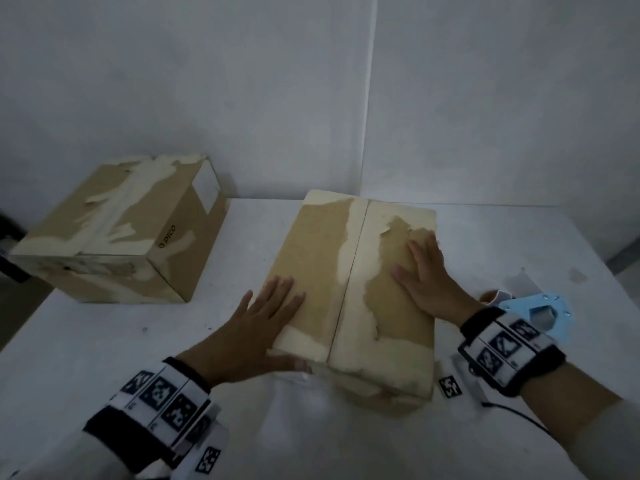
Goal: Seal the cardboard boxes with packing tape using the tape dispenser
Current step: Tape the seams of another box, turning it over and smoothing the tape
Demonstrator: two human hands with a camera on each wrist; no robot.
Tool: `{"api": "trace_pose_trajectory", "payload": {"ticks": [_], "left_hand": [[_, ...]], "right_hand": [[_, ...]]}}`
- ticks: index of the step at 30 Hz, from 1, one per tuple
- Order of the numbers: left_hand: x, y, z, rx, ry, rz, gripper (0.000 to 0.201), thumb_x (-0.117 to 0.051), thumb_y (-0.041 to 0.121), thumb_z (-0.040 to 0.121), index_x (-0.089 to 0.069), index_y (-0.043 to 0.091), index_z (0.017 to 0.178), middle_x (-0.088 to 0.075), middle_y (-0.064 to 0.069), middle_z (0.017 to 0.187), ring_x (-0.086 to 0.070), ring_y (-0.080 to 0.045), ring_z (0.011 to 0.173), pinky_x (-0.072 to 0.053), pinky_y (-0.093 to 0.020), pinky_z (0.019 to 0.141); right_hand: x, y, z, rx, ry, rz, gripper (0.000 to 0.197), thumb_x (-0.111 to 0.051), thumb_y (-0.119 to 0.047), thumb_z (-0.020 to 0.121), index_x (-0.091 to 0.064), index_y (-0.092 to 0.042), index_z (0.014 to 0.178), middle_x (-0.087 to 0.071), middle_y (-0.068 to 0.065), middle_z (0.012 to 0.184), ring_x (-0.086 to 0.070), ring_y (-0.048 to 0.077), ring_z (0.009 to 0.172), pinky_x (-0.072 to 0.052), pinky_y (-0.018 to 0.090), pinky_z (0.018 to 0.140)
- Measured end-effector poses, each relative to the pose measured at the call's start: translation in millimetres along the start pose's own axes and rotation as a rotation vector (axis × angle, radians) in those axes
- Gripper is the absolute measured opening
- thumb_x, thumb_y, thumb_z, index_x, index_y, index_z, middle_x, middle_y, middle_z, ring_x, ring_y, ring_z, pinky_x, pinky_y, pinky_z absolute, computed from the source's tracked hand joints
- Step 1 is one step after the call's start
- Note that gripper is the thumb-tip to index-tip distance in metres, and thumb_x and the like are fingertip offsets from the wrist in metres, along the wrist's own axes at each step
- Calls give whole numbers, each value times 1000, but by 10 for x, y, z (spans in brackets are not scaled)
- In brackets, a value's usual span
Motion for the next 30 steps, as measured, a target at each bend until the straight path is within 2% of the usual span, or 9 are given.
{"api": "trace_pose_trajectory", "payload": {"ticks": [6, 9, 12, 17, 20, 22, 24, 26, 30], "left_hand": [[108, -346, 80, 36, 58, -98, 121, 2, 97, 38, 34, 22, 128, 40, 8, 137, 34, -9, 130, 4, -38, 115], [208, -474, 143, 114, 65, -135, 137, 7, 99, 30, 28, 18, 139, 36, 8, 141, 31, -9, 131, 3, -41, 116], [306, -677, 225, 214, 72, -105, 145, 16, 97, 24, 20, 17, 145, 28, -1, 152, 24, -17, 141, 6, -45, 116], [450, -1013, 221, 362, 73, 90, 147, 40, 82, 17, 14, 17, 147, 16, -5, 157, 10, -17, 145, 9, -55, 112], [471, -1236, 203, 463, 82, 157, 147, 44, 77, 17, 8, 20, 148, 9, -1, 158, 3, -17, 146, 5, -59, 109], [503, -1360, 158, 527, 93, 165, 118, 30, 82, 48, 8, 23, 148, 8, 1, 158, 3, -23, 146, 1, -63, 109], [485, -1487, 124, 576, 100, 146, 83, -7, 72, 82, 12, 25, 147, 12, 3, 157, 10, -29, 145, 4, -65, 108], [480, -1600, 112, 608, 73, 86, 78, -22, 64, 88, 15, 26, 146, 17, 4, 157, 14, -31, 144, 4, -64, 109], [477, -1762, 143, 584, 71, -38, 79, -28, 59, 90, 17, 25, 145, 22, 3, 155, 13, -30, 144, -7, -58, 113]], "right_hand": [[36, -403, 233, 60, -105, 86, 67, -39, -39, 94, -2, -19, 146, 23, 5, 153, 21, 26, 140, 3, 44, 115], [-57, -512, 181, 107, -196, 73, 80, -44, -50, 87, 0, -19, 146, 26, 3, 152, 20, 21, 141, 5, 42, 117], [-258, -560, 80, 172, -301, 24, 91, -44, -60, 80, 3, -18, 146, 29, -1, 150, 22, 16, 140, 3, 39, 117], [-481, -802, 160, 255, -316, -20, 113, -29, -81, 62, 11, -17, 145, 31, 1, 150, 14, 16, 142, -8, 38, 118], [-585, -999, 327, 268, -321, -52, 90, -39, -59, 84, 12, -15, 144, 31, 5, 150, 13, 18, 142, -5, 35, 118], [-671, -1141, 439, 280, -323, -71, 85, -40, -53, 89, 11, -15, 144, 30, 6, 150, 13, 20, 142, -4, 35, 118], [-742, -1268, 527, 288, -329, -96, 84, -40, -53, 89, 10, -16, 144, 30, 7, 151, 12, 21, 143, -4, 36, 117], [-786, -1382, 589, 296, -329, -114, 82, -39, -52, 90, 10, -16, 145, 30, 8, 150, 12, 23, 143, -3, 37, 116], [-797, -1486, 670, 270, -360, -172, 79, -37, -52, 91, 11, -18, 144, 30, 8, 151, 10, 27, 143, -2, 39, 115]]}}
Point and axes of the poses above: each hand's wrist, its own z-axis towards the middle knuckle, its own x-axis out of the back of the hand, y = z × x, the point moved 2 cm from there along z, towards the middle knuckle
